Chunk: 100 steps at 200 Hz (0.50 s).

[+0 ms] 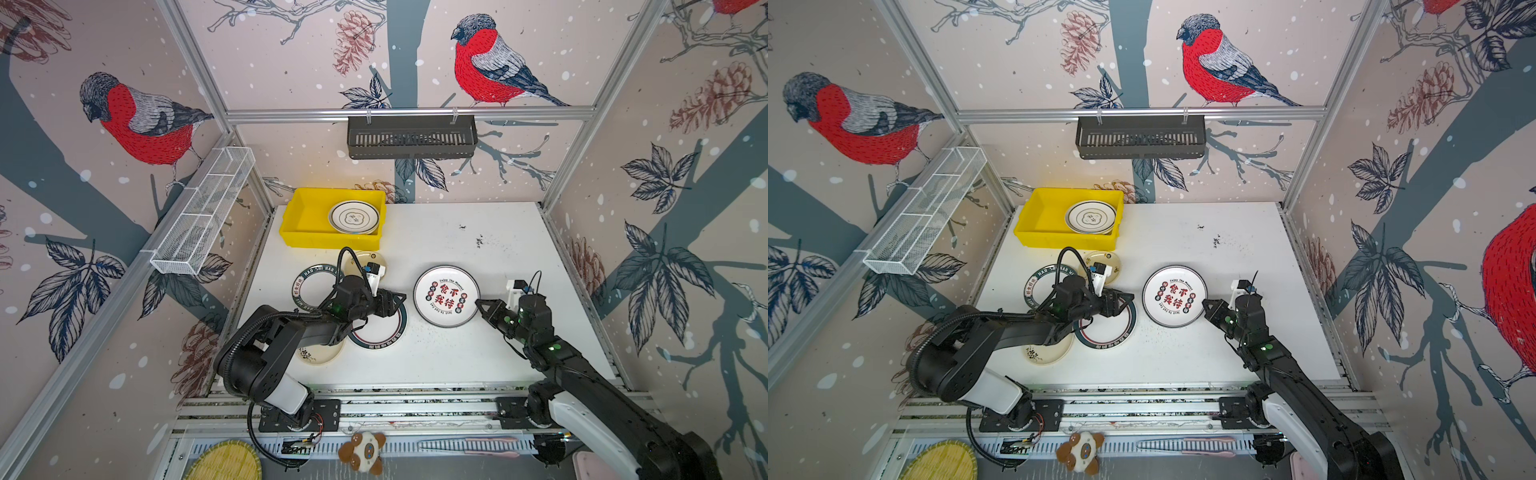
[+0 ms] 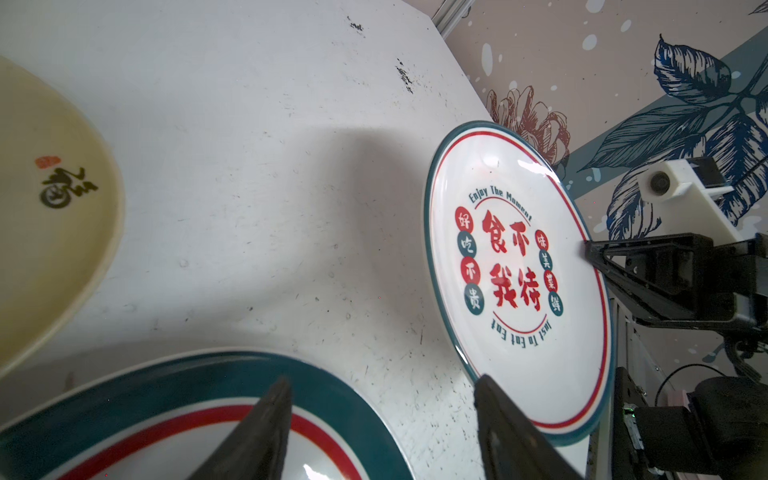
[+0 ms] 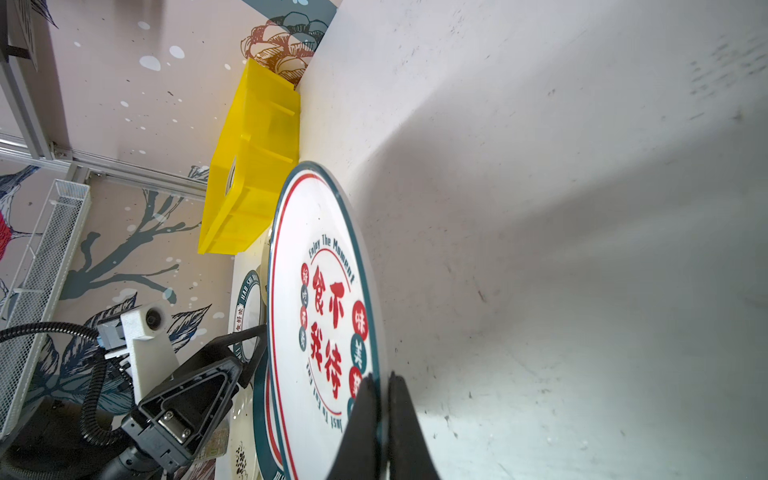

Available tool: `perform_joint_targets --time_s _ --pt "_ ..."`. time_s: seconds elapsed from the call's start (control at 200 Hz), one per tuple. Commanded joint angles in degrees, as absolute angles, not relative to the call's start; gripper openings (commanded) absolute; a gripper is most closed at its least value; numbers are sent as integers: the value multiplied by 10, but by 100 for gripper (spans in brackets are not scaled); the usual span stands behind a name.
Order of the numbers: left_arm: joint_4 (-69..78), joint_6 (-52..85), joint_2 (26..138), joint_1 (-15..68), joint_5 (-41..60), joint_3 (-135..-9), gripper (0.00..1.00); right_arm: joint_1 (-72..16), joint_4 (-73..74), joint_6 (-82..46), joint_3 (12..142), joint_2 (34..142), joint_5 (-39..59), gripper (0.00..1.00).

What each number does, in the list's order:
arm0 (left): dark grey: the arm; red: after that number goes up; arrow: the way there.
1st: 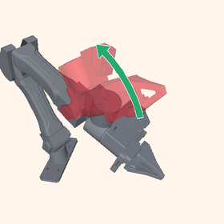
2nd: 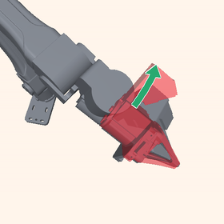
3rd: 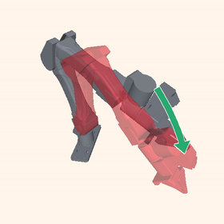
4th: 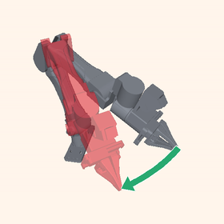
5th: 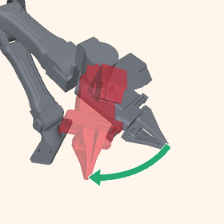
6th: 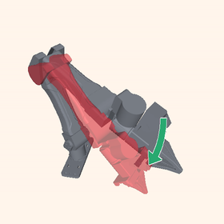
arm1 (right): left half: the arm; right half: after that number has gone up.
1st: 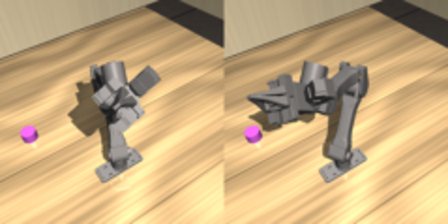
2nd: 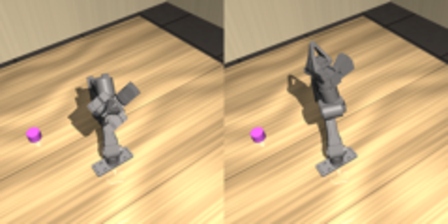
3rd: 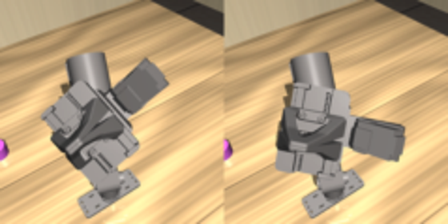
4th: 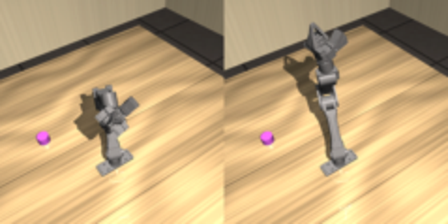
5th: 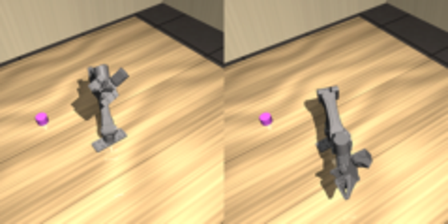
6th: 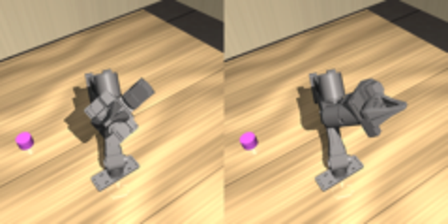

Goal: Place the plates into the plastic bin on the countertop
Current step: 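Grasp the red-lettered plate's edge with the right gripper and tilt it upright, then close the left gripper on the upright plate's rim while the right holds it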

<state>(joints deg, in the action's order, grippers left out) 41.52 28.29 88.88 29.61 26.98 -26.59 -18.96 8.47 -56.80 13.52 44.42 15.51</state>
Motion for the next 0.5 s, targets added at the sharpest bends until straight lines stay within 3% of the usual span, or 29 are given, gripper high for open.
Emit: perform_joint_targets --time_s 0.0,0.495 --pt "466 306 898 297 292 -269 67 -193 136 -571 141 444 164 1" --pt "495 317 902 303 312 -265 63 -235 114 -549 170 460 129 1"
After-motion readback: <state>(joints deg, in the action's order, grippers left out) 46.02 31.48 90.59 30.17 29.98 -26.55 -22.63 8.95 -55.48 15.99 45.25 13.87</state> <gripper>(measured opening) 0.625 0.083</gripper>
